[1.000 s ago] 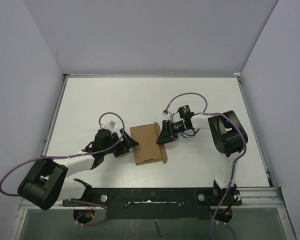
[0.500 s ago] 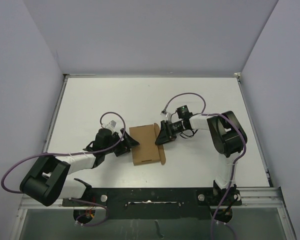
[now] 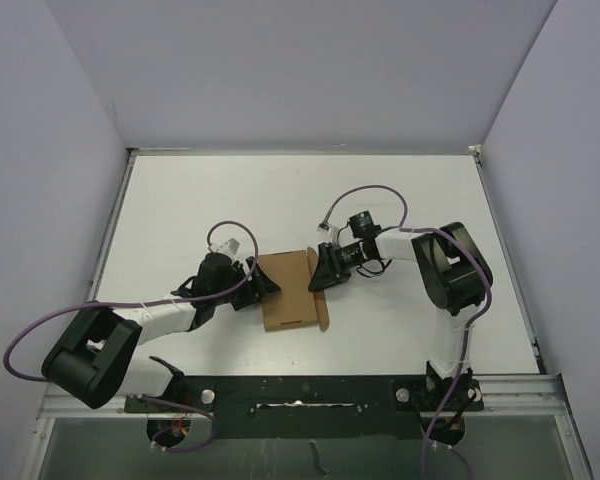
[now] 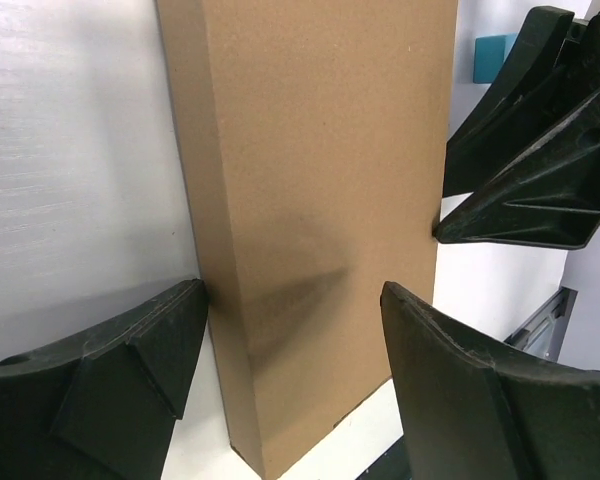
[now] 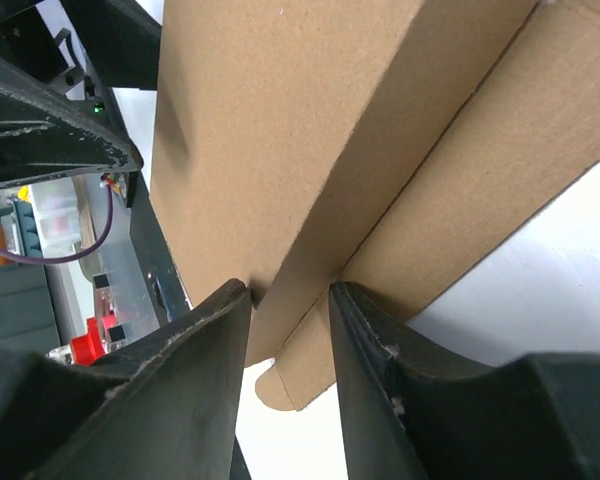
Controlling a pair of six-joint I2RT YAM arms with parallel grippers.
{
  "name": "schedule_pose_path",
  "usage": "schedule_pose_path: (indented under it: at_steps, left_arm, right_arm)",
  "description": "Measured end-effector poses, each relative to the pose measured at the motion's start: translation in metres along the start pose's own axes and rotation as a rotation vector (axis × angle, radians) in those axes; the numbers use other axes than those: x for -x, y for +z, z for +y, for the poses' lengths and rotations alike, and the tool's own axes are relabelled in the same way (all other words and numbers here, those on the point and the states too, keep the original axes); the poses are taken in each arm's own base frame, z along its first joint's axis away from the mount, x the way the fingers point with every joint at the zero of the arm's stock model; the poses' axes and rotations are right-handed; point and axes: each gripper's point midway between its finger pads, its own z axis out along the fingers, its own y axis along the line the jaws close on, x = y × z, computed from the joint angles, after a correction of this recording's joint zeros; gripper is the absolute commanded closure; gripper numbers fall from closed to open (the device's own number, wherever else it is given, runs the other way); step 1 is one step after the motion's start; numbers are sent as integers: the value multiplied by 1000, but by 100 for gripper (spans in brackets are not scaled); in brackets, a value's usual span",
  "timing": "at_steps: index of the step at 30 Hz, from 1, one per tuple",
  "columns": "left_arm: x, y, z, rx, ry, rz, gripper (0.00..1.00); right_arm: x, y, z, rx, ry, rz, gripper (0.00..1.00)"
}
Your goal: Fold the paper box
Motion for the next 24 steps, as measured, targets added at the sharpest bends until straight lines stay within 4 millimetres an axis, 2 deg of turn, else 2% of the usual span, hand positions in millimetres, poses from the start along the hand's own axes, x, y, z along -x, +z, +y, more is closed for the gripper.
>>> schedule_pose_path:
  at_steps: [7, 13, 19, 24]
  left_arm:
    - [-1, 0, 2, 13, 19, 2, 37]
    - [-2, 0, 3, 23, 27, 5, 37]
    - [-3, 0, 3, 27, 28, 8, 37]
    - [-3, 0, 3, 29, 29, 11, 37]
  right_arm:
    - [-1, 0, 0, -12, -2, 13, 76]
    - [-1, 0, 4, 6, -1, 16, 79]
    - [-1, 0, 4, 7, -1, 15, 63]
    - [-1, 0, 3, 5, -4, 15, 59]
